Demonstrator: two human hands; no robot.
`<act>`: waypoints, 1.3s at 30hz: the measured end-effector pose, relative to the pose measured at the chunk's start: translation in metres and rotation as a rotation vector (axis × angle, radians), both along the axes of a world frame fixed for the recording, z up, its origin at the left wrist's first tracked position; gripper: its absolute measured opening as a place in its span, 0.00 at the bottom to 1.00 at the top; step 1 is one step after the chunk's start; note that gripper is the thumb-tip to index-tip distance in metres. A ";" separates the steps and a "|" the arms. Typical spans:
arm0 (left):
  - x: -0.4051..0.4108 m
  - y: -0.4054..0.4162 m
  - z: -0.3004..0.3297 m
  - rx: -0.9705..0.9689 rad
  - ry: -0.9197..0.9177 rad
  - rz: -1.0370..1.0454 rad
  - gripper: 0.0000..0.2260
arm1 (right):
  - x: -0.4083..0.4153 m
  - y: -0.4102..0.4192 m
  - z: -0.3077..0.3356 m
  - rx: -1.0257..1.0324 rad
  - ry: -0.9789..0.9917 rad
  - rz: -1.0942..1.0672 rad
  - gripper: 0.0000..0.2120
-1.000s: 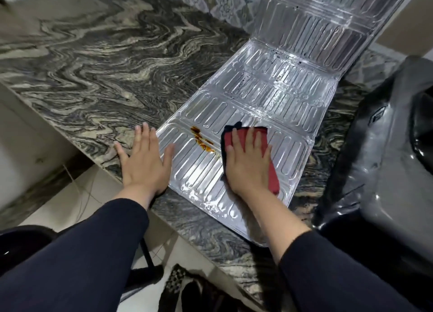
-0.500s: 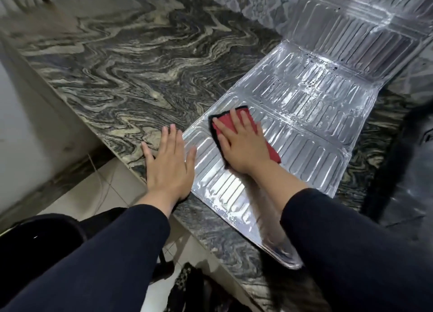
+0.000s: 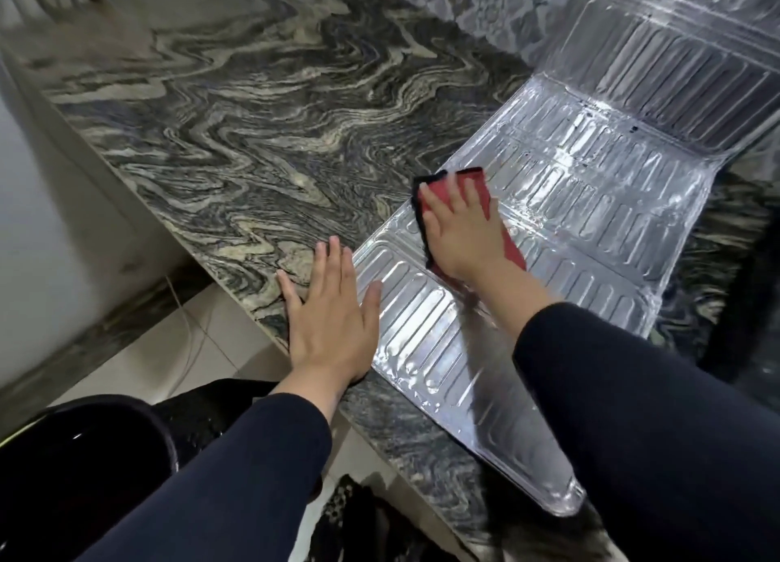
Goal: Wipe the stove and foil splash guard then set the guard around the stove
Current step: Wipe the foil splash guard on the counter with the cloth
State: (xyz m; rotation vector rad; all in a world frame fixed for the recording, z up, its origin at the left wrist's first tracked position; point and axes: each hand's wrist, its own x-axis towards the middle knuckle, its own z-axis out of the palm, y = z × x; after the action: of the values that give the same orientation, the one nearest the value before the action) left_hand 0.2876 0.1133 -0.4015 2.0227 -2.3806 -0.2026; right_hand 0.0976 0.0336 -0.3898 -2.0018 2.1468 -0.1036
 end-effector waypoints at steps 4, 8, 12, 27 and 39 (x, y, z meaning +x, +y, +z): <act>0.000 0.000 0.000 0.002 0.047 0.008 0.33 | 0.042 0.057 -0.003 -0.025 0.036 0.239 0.24; 0.001 0.003 0.001 -0.009 0.047 0.017 0.30 | 0.023 0.092 0.000 -0.009 0.030 0.350 0.24; 0.002 0.003 0.003 0.010 0.052 0.009 0.30 | -0.027 0.107 0.004 0.038 0.026 0.093 0.22; -0.039 -0.055 0.016 0.053 0.137 -0.226 0.27 | 0.041 0.135 -0.002 -0.006 -0.027 -0.113 0.27; -0.039 -0.055 0.000 -0.069 0.175 -0.239 0.33 | -0.021 0.065 -0.002 0.016 0.010 -0.064 0.22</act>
State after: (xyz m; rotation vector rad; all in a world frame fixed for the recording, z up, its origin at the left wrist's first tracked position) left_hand 0.2484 0.0585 -0.4018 1.6166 -2.4739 -0.2832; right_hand 0.0763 0.0991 -0.3914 -1.9298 2.2107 -0.0852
